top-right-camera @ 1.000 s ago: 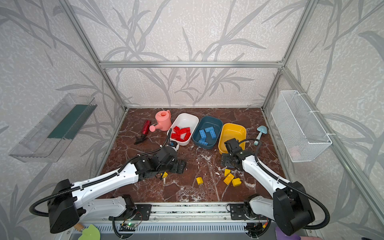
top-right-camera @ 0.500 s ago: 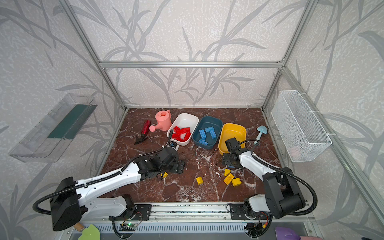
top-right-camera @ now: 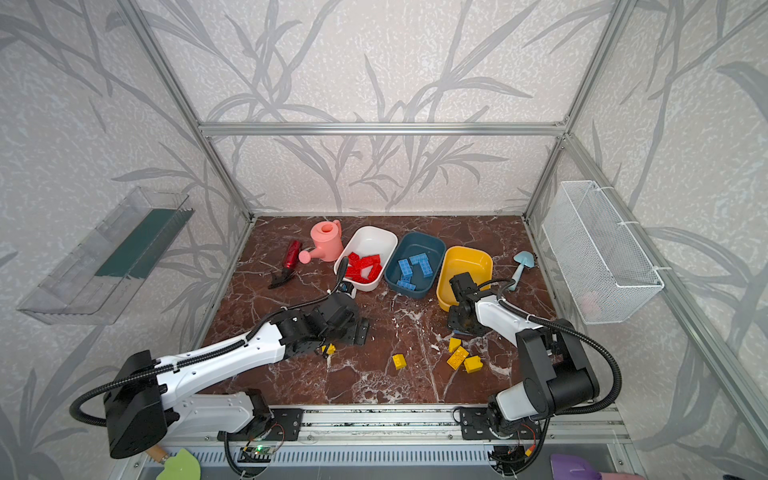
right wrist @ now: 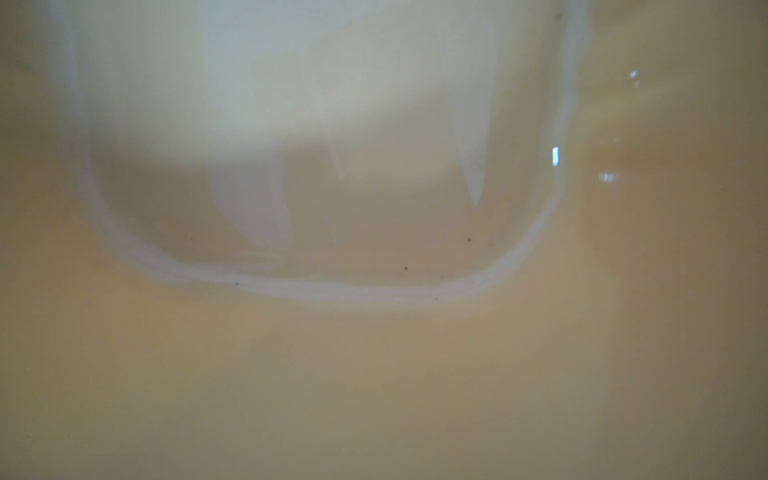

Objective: Sort the legos into containers by color
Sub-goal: 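Grasp the blue brick and carry it over the teal tub with the right gripper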

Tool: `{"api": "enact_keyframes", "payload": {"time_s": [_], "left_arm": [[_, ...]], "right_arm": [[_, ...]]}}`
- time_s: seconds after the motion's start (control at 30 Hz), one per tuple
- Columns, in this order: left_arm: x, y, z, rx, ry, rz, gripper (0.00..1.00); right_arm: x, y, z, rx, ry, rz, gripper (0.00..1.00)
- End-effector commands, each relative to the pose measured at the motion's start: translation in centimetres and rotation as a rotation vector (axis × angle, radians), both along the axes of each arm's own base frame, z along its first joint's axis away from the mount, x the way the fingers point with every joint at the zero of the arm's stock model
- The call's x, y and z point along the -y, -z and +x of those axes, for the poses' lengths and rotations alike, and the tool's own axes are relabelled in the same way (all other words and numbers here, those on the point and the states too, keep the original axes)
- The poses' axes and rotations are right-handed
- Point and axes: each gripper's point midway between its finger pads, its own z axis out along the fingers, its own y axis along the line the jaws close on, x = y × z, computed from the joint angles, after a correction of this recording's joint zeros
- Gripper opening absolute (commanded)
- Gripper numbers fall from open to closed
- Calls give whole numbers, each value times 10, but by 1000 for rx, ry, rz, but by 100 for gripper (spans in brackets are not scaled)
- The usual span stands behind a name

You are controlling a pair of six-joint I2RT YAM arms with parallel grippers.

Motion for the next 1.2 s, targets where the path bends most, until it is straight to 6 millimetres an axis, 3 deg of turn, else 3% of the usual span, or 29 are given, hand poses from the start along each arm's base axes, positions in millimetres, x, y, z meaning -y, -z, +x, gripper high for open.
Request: {"api": "enact_keyframes", "payload": {"time_s": [0.0, 0.2, 0.37, 0.5, 0.73, 0.97, 1.03, 1.17], "left_arm": [[-5, -13, 3, 30, -34, -5, 99], [-11, -16, 3, 47, -52, -1, 99], [-16, -26, 4, 79, -53, -1, 99], [-19, -37, 5, 105, -47, -3, 99], [-18, -68, 12, 166, -43, -33, 99], [-19, -78, 32, 161, -53, -20, 99], [-19, -73, 38, 136, -56, -16, 99], [-14, -61, 44, 87, -48, 5, 99]], "right_arm": [[-4, -11, -9, -4, -11, 10, 57], [-22, -38, -18, 41, -92, -3, 56], [-46, -77, -18, 129, -172, 38, 56], [-66, -115, -3, 220, -214, 95, 55], [-102, -159, 41, 296, -295, 152, 55], [-147, -169, 99, 298, -363, 198, 55], [-156, -165, 117, 292, -373, 190, 55], [-160, -138, 147, 243, -364, 136, 55]]}}
